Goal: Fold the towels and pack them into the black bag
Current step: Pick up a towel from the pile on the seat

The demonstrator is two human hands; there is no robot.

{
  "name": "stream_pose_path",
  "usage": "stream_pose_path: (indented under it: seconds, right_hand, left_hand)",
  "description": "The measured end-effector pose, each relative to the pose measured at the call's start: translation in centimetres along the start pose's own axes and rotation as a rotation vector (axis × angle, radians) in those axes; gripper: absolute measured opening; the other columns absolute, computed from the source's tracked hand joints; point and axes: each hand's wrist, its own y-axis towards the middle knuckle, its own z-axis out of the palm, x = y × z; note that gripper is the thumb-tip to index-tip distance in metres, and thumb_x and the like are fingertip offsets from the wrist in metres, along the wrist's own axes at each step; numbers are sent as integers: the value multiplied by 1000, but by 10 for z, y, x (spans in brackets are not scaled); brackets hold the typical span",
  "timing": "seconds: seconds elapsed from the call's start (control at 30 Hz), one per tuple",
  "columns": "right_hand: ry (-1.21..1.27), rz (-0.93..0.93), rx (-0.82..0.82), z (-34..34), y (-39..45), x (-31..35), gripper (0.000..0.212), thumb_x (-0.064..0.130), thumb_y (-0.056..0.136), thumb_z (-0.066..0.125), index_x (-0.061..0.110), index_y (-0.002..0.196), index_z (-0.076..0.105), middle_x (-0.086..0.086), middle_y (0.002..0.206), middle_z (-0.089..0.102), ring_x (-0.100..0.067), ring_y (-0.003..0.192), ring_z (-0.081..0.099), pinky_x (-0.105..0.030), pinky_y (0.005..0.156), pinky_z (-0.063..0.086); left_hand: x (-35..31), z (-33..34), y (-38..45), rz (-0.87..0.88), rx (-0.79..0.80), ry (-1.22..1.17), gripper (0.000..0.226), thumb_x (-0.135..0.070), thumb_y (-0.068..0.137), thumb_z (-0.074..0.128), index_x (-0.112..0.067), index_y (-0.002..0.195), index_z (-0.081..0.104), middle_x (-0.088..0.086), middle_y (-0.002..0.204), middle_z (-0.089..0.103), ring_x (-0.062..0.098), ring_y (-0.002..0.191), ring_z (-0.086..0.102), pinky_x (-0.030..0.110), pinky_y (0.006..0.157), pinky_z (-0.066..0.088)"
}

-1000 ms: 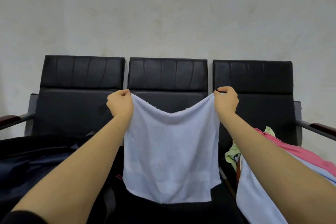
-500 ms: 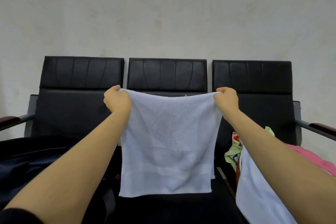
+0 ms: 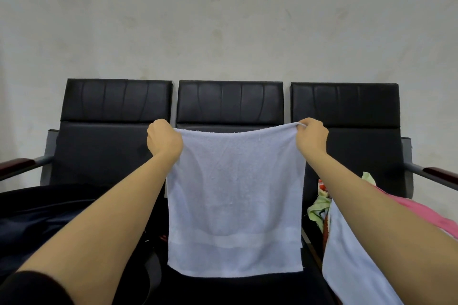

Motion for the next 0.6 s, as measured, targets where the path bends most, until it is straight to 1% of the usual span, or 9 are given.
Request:
stream_pose_path:
  seconds: [0.17, 0.27, 0.33, 0.37, 0.43, 0.47, 0.5, 0.53, 0.6]
  right_hand:
    - [283, 144, -91, -2, -4, -2, 22, 7, 96, 49, 5, 112, 65, -10, 115, 63, -15, 94, 53, -24, 78, 40]
    - [360, 225, -73, -1, -6, 0, 19, 7, 95, 52, 3, 106, 67, -12, 112, 65, -26, 103, 60, -29, 78, 46]
    - [333, 234, -63, -1, -8, 0, 22, 5, 94, 51, -6, 107, 65, -20, 114, 64, -39, 107, 58, -40, 84, 52]
    - [307, 219, -51, -2, -7, 0, 24, 3, 94, 50, -8, 111, 63, -23, 116, 62, -40, 110, 56, -42, 89, 51]
    - [232, 173, -5, -3, -6, -1, 31, -1, 92, 48, -2, 121, 61, -19, 123, 59, -35, 115, 55, -34, 90, 48]
    - [171, 138, 19, -4, -5, -2, 34, -4, 91, 47, -1, 122, 59, -18, 125, 58, -33, 116, 54, -32, 89, 46]
    - [95, 96, 37, -4, -5, -2, 34, -7, 89, 46, -3, 120, 59, -20, 123, 58, -35, 115, 54, -33, 88, 47]
    - [13, 51, 47, -5, -5, -3, 32, -10, 88, 44, -8, 115, 60, -24, 119, 58, -39, 112, 55, -38, 88, 49]
    - [-126, -34, 50, -6, -5, -4, 23, -11, 88, 45, -10, 104, 61, -26, 111, 57, -41, 100, 58, -46, 85, 51]
  left_hand:
    - [3, 1, 1, 3, -5, 14, 43, 17, 80, 40, -13, 55, 24, 2, 62, 28, 14, 51, 18, 26, 46, 21]
    - [4, 2, 1, -8, -14, -17, 40, 16, 82, 41, -13, 57, 30, 13, 80, 46, 20, 57, 38, 33, 54, 38]
    - [5, 1, 0, -4, -17, -34, 42, 15, 84, 41, -16, 58, 30, 16, 93, 52, 29, 74, 51, 38, 67, 47]
    - [5, 1, 0, 3, -15, -34, 42, 15, 84, 41, -16, 58, 30, 18, 98, 55, 31, 77, 52, 38, 68, 47]
    - [3, -1, -2, 22, -13, -13, 40, 16, 82, 40, -13, 56, 29, 29, 107, 58, 42, 79, 54, 47, 66, 45]
    - [2, -3, -3, 32, -9, 1, 41, 17, 81, 39, -13, 56, 26, 33, 111, 57, 47, 81, 54, 54, 71, 45]
    - [1, -3, -4, 37, -3, 15, 42, 18, 80, 38, -13, 55, 24, 35, 111, 55, 47, 74, 51, 58, 77, 46]
    - [0, -3, -5, 39, 0, 33, 43, 18, 80, 39, -14, 55, 23, 35, 104, 56, 37, 61, 43, 58, 78, 46]
    - [1, -1, -3, 56, -1, 82, 44, 18, 81, 40, -14, 55, 24, 22, 74, 49, 17, 52, 24, 52, 60, 44]
